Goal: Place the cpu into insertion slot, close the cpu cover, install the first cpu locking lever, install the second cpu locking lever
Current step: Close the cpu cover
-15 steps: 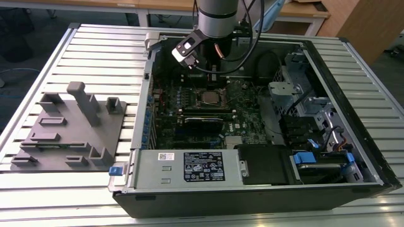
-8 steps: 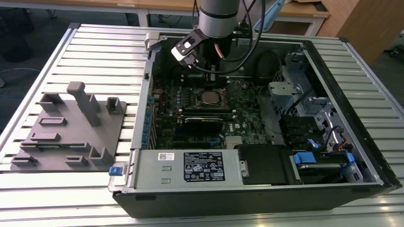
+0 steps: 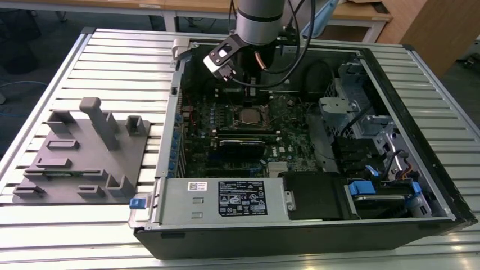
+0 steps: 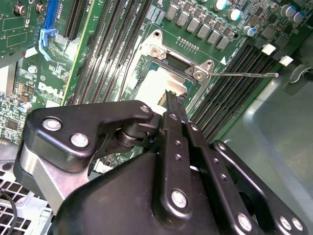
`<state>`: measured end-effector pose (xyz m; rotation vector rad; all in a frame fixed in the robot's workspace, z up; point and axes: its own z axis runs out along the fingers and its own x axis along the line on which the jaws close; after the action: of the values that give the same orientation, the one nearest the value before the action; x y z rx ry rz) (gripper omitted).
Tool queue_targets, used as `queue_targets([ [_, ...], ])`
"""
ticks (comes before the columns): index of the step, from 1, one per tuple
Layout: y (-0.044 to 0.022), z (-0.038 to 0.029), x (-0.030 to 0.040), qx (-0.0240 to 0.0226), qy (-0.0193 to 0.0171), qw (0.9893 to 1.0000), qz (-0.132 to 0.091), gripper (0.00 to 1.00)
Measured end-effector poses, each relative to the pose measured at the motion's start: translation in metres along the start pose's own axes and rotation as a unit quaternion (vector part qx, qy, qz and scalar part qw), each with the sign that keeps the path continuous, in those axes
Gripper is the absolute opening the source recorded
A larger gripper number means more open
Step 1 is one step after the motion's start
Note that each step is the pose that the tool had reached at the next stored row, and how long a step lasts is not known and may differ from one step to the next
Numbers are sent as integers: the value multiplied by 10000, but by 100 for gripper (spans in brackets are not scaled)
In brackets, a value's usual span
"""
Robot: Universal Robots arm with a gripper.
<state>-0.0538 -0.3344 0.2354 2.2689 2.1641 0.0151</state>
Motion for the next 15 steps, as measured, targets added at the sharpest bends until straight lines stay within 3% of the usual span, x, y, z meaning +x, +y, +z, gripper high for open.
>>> queue_targets([
  [15,1,-60,0,-1,1,10000,0,10],
])
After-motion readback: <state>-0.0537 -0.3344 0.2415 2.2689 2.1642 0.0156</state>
